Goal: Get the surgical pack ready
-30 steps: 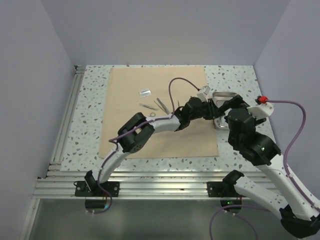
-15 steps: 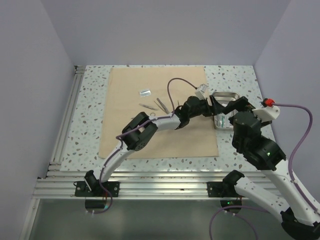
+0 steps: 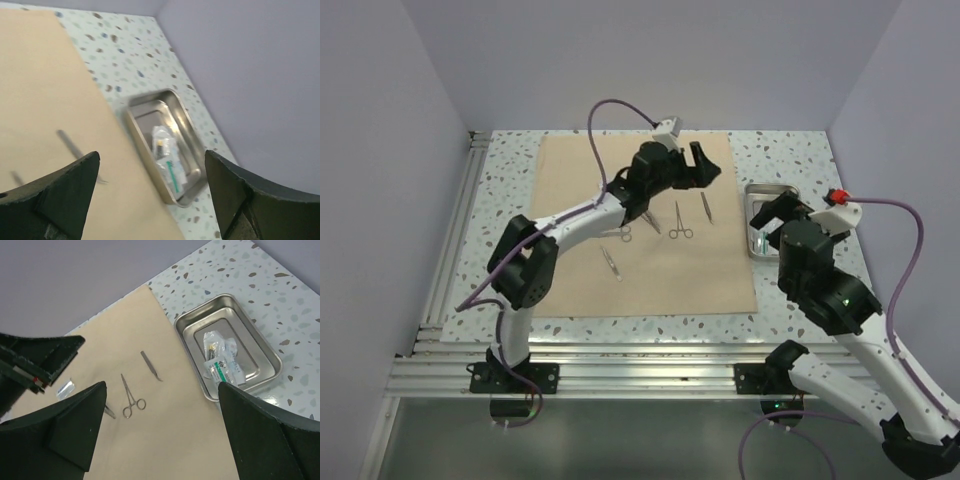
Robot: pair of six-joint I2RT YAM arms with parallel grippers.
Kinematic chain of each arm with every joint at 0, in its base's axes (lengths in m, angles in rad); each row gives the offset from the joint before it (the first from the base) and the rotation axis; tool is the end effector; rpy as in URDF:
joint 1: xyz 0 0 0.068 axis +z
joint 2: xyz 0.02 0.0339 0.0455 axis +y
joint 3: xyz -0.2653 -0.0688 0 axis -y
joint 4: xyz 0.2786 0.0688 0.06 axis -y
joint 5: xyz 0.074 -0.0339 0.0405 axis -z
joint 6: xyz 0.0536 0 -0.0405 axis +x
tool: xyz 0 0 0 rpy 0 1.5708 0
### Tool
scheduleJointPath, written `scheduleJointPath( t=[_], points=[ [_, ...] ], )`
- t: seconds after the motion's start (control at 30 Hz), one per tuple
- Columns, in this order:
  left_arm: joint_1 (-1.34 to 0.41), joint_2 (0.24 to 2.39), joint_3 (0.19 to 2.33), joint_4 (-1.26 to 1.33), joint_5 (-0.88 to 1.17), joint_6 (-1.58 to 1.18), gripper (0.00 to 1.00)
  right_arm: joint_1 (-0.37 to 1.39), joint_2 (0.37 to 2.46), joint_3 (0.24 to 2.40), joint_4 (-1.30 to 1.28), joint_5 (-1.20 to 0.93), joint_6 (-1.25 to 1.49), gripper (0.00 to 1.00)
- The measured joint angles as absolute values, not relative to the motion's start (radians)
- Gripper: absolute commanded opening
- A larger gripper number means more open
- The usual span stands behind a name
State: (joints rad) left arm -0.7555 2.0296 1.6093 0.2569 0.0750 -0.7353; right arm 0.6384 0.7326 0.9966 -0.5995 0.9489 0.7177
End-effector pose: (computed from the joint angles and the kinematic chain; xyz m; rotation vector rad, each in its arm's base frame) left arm 0.3918 -0.3746 0.2717 0.0788 1.8783 -1.1334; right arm 0.1668 0.0695 0.3869 0.6699 1.6323 0.0756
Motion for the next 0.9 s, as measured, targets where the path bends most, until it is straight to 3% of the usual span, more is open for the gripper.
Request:
scheduleJointPath(
  t=[0.23, 0.37, 0.6, 0.9],
  points=[
    [-0.54, 2.011, 1.626, -0.057, -0.042, -0.506, 1.0, 0.638, 0.77, 0.987, -0.503, 0.737, 0.571, 0.99],
    [-0.468, 2.085, 1.716, -0.251, -0.088, -0.44, 1.0, 0.638, 0.802, 0.987, -0.489, 0.676, 0.533, 0.98],
    [-0.445, 2.273, 1.916, -0.467, -0.223, -0.403, 1.0, 0.638, 0.816, 0.987, -0.484, 0.627, 0.514, 0.99],
    [-0.435, 2.378, 1.964, -0.564, -0.353, -0.469, 1.0, 0.638, 0.818, 0.981, -0.484, 0.601, 0.514, 0.99]
  ],
)
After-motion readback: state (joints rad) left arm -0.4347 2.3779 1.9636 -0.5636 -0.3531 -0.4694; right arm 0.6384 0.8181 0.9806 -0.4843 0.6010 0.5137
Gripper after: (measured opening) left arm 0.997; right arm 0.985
